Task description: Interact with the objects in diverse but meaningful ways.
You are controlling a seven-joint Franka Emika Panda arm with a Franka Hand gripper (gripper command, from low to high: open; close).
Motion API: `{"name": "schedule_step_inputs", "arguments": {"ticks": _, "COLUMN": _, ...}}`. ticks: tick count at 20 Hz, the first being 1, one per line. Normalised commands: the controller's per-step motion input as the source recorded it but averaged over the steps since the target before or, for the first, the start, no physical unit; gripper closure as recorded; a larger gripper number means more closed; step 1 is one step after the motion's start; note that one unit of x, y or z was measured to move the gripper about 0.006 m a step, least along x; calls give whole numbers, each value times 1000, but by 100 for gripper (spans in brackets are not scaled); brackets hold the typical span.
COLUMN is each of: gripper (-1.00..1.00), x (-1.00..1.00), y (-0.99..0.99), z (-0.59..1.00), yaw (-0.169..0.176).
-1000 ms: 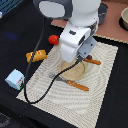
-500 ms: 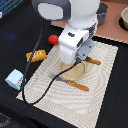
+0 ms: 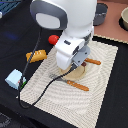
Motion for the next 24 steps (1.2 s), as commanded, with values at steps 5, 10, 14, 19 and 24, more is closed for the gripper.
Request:
{"name": "schedule_step_inputs", "arguments": {"ticks": 5, "gripper": -100, "x": 265, "y": 42, "z": 203, "yaw": -22}}
{"name": "schedule_step_inputs", "arguments": {"ticks": 10, "gripper": -100, "x": 428, "y": 267, "z": 829, "yaw": 0}}
{"name": "schedule_step_inputs", "arguments": {"ticks": 14, "gripper": -100, "x": 74, "y": 282, "z": 782, "yaw": 6}}
{"name": "schedule_step_inputs", "arguments": {"ticks": 19, "gripper": -100, "x": -535, "y": 203, "z": 151, "yaw": 42}}
{"name": "schedule_step_inputs", "arguments": {"ticks": 24, "gripper": -100, "x": -963, "y": 20, "z": -174, "yaw": 36}}
